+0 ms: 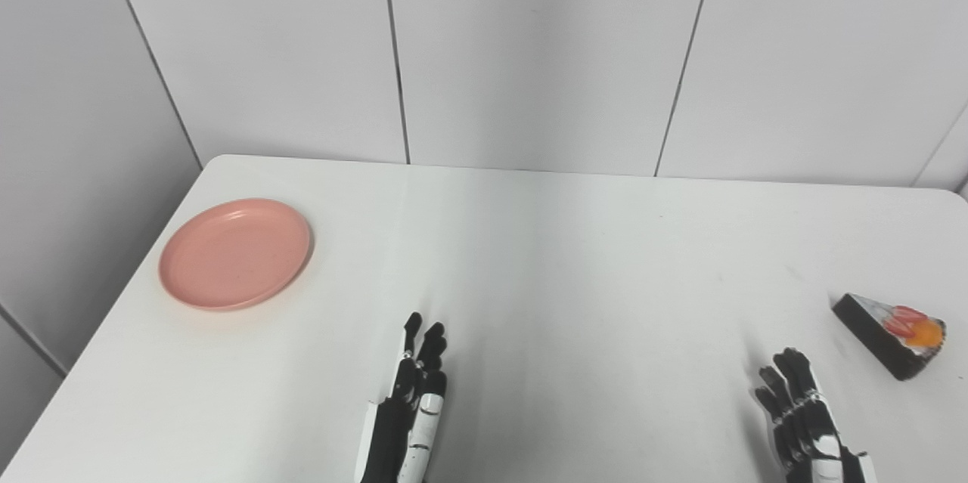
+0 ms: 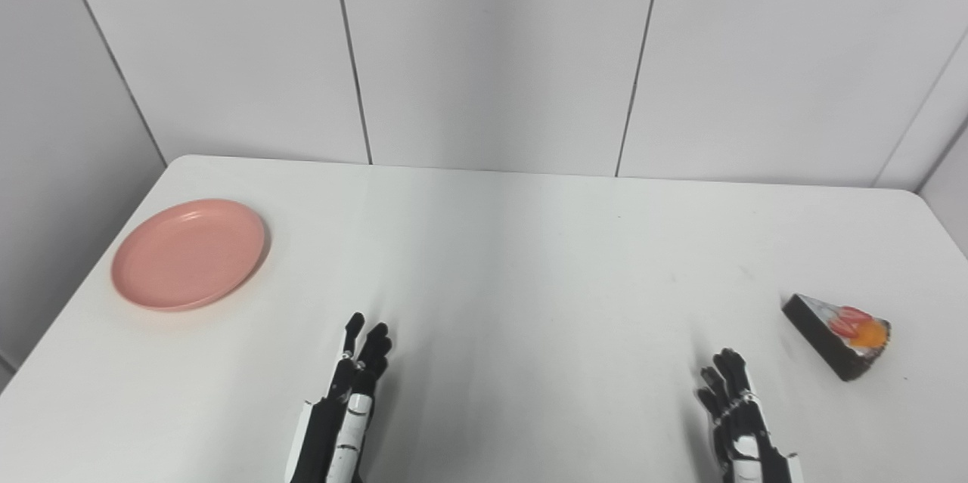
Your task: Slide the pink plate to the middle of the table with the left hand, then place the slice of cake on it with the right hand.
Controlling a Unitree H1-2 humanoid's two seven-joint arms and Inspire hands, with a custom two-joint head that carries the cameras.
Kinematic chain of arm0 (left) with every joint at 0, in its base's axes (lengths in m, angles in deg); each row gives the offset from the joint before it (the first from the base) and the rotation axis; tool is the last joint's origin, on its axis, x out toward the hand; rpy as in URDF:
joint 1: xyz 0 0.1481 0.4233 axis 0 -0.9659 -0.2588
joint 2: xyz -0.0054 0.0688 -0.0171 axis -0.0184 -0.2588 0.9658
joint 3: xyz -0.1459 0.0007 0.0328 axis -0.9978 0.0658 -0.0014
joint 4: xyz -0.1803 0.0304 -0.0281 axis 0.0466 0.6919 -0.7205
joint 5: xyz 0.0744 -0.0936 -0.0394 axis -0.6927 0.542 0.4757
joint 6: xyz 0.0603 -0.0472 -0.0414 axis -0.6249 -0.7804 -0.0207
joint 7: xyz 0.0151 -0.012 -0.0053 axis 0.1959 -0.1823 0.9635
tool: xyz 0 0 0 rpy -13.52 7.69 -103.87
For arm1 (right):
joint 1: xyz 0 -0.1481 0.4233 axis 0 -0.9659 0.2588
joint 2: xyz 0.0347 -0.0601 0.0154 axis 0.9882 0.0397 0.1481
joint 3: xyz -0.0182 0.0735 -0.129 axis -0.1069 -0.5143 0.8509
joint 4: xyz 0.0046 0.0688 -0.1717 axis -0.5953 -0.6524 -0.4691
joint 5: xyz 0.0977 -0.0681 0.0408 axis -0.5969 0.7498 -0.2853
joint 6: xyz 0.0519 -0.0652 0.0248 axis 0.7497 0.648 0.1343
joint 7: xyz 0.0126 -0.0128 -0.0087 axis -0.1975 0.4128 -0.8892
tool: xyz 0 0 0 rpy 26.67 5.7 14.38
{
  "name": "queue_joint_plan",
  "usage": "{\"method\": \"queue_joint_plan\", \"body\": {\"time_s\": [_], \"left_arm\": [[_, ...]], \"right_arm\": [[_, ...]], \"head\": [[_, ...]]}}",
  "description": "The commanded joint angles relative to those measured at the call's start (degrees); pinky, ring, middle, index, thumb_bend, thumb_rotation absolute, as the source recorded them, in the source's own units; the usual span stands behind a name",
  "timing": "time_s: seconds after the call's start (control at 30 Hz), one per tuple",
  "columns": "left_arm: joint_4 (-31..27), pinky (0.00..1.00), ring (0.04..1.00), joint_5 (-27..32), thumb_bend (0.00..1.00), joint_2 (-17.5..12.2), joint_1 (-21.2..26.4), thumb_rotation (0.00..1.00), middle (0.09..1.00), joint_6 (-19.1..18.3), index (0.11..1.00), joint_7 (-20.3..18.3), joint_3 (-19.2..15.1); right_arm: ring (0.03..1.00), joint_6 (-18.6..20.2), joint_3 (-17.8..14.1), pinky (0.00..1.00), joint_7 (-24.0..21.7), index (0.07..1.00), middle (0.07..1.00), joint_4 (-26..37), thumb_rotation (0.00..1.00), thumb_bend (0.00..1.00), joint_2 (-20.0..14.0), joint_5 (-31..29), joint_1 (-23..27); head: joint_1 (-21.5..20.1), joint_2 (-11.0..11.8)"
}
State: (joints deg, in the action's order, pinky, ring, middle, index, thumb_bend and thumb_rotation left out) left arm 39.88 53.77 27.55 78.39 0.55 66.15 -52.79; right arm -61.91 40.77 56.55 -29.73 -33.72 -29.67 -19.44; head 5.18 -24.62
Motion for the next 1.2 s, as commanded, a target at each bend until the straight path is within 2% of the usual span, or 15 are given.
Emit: {"method": "queue_joint_plan", "body": {"time_s": [0.0,0.3,0.43,0.57,0.77,0.9,0.97,1.03,1.1,1.17], "left_arm": [[1.6,0.96,0.949,-1.0,0.61,0.6,-0.3,0.84,0.951,0.3,0.993,0.9,0.0],[4.9,0.96,0.95,-1.1,0.6,0.3,0.6,0.83,0.954,3.5,0.994,0.9,-0.2],[5.5,0.96,0.947,-1.0,0.6,0.3,0.7,0.84,0.951,4.1,0.993,0.9,-0.3],[5.6,0.95,0.944,-0.7,0.59,0.0,0.7,0.83,0.95,4.4,0.994,0.7,-0.5],[5.7,0.94,0.936,0.1,0.6,-0.8,0.8,0.83,0.944,4.8,0.991,0.5,-1.4],[5.4,0.97,0.946,-0.1,0.58,-1.7,1.9,0.85,0.952,6.4,1.0,0.3,-1.9],[4.7,0.99,0.953,-0.3,0.6,-2.0,2.8,0.86,0.952,7.0,1.0,0.4,-2.2],[3.4,0.97,0.934,-1.0,0.63,-2.3,3.8,0.85,0.936,7.5,1.0,0.8,-2.7],[2.1,0.9,0.887,-1.4,0.69,-2.6,5.1,0.85,0.898,8.1,0.952,1.1,-3.3],[0.7,0.89,0.876,-1.5,0.71,-2.6,6.8,0.85,0.888,9.1,0.936,1.7,-4.2]], "right_arm": [[0.946,-0.5,-0.7,0.96,-0.3,0.956,0.966,-2.3,1.0,0.85,-0.7,-0.4,-0.5],[0.946,-2.2,-0.9,0.97,-0.2,0.962,0.967,-5.4,1.0,0.82,-0.8,0.0,0.3],[0.947,-2.2,-0.9,0.98,0.0,0.961,0.966,-5.8,1.0,0.84,-0.7,0.2,0.4],[0.959,-1.8,-0.7,1.0,-0.2,0.965,0.974,-5.6,1.0,0.83,-0.5,0.1,0.4],[0.941,-2.9,-0.3,0.97,0.5,0.949,0.956,-6.1,1.0,0.85,0.6,1.8,0.5],[0.94,-2.0,0.0,0.96,0.6,0.941,0.951,-5.7,1.0,0.87,1.1,2.0,0.5],[0.943,-1.6,0.0,0.96,0.5,0.945,0.955,-5.6,1.0,0.87,1.1,1.8,0.7],[0.947,-1.3,0.0,0.97,0.5,0.948,0.96,-5.6,1.0,0.87,1.2,1.5,0.9],[0.951,-1.3,-0.1,0.98,0.5,0.951,0.962,-5.8,1.0,0.87,1.1,1.3,1.2],[0.95,-1.4,-0.1,0.97,0.6,0.951,0.961,-6.1,1.0,0.86,1.1,1.6,1.4]], "head": [[0.1,0.4],[0.5,3.7],[0.4,4.2],[-0.4,4.1],[-1.9,4.9],[-1.6,4.5],[-1.3,4.3],[-1.1,4.1],[-0.8,4.0],[-0.5,4.0]]}}
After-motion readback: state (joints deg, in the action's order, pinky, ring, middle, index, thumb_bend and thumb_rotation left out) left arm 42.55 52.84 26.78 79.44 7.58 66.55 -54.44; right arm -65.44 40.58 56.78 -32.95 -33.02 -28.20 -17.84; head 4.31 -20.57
